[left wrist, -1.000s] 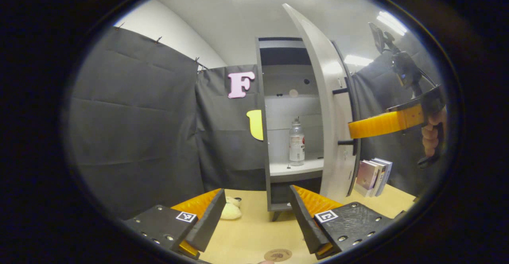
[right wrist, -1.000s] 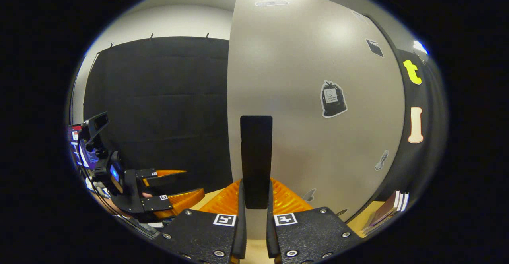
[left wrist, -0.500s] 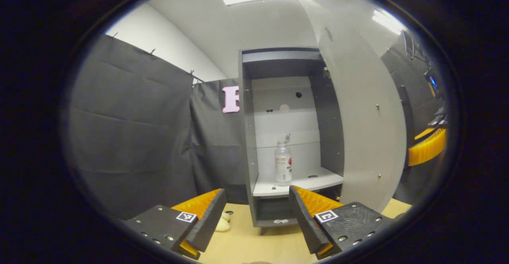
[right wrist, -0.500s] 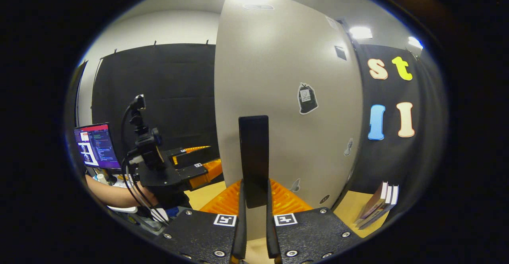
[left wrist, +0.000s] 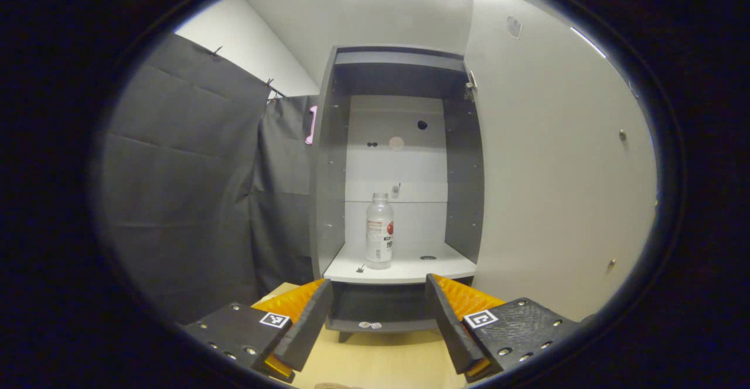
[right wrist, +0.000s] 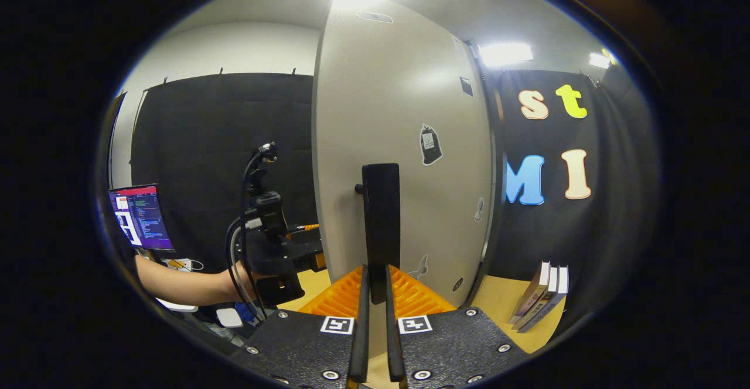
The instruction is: Open the cabinet door with the right hand, grasp the bottle in the cabinet with the left hand and place it on the coaster, then close the cabinet door with the right hand.
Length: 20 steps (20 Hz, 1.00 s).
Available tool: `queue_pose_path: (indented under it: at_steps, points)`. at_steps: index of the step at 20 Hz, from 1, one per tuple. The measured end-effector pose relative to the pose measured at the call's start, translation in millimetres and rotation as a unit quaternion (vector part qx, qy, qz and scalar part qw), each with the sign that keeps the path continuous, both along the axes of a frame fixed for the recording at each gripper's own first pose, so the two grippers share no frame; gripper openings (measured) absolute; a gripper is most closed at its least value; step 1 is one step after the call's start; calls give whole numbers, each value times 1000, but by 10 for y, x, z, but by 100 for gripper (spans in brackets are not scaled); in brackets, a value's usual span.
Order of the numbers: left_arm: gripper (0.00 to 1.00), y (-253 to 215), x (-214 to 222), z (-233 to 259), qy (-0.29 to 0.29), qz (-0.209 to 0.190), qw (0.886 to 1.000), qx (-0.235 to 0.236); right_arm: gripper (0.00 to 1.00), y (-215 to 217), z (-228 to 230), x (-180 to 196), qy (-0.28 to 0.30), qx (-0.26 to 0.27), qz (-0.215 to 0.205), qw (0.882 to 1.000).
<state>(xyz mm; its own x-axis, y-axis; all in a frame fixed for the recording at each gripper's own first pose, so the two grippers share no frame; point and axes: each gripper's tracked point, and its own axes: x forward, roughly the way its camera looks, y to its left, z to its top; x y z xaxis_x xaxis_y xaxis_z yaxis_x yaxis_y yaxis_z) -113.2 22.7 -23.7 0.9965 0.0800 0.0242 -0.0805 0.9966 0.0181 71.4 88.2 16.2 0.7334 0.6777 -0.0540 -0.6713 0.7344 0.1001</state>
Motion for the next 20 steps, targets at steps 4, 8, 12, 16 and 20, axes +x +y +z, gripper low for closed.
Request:
queue_pose_path:
  at_steps: [4, 8, 12, 16, 20]
  points:
    - [92, 19, 92, -22, 4, 4, 1000, 8, 13, -187, -21, 58, -5, -4, -45, 999]
    - [94, 79, 253, 24, -4, 0, 1000, 30, 12, -378, -44, 86, 7, 19, -98, 995]
    - [92, 112, 423, 14, -8, -4, 999, 41, 22, -585, -55, 29, 18, 36, -155, 987]
    - [89, 69, 591, 7, -11, -16, 999, 41, 48, -657, -111, -77, 26, 41, -174, 984]
    - [94, 120, 769, 41, -19, -13, 998, 55, 86, -1005, -2, -16, -3, 56, -255, 965]
